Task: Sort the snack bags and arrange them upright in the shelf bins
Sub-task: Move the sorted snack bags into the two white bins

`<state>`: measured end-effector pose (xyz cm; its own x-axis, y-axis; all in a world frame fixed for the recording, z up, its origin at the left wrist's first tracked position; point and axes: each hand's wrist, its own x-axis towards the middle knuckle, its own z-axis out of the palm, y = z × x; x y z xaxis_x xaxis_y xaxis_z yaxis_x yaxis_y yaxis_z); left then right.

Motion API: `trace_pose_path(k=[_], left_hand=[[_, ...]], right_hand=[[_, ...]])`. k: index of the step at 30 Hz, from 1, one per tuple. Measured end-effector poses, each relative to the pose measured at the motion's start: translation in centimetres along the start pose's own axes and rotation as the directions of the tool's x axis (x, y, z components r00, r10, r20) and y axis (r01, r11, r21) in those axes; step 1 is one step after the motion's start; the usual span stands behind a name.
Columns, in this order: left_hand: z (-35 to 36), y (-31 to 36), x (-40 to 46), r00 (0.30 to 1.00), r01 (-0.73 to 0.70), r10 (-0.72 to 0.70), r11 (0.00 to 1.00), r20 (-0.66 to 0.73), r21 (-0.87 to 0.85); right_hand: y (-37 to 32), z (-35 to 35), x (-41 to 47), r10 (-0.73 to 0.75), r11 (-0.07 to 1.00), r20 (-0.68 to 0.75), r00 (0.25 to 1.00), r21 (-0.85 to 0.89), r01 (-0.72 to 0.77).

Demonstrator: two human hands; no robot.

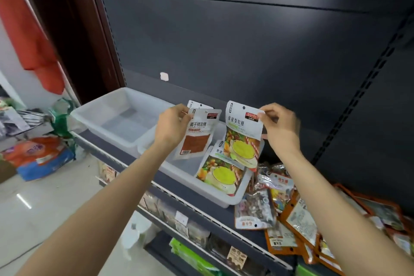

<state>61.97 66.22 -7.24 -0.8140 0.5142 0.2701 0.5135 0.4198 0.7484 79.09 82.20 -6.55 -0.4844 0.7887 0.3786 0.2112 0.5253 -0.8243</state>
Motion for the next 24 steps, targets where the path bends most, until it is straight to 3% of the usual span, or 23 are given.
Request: trace_pose_path(k=[9,16,19,24], left_hand=[[1.9,-6.5,9.9,0.98,-0.002,0.008,1.0,0.201,-0.029],[4.8,-10.9,17.2,0.863,-0.142,0.114,0.99,0.492,0.02],[5.7,-12.6,19.2,0.877,-0.133,0.084,0.989,0.473,0.071],[6.4,-15.2,20.8,0.869,-0.162,0.087,0.98,0.487,0.114]], right_hand=[[-1.7,6.3,2.7,0.034,0.999,-0.063,0.997,-0.004,-0.035],[-1.6,13.0,3.5,0.105,0.992,-0.192,0.976,-0.053,-0.117],[-1.5,15.6,3.2,0.131,0.981,-0.229,0.965,-0.112,-0.16],[-1.1,18.8,2.7,0.218,0.969,-0.222,0.951,-0.069,-0.238]])
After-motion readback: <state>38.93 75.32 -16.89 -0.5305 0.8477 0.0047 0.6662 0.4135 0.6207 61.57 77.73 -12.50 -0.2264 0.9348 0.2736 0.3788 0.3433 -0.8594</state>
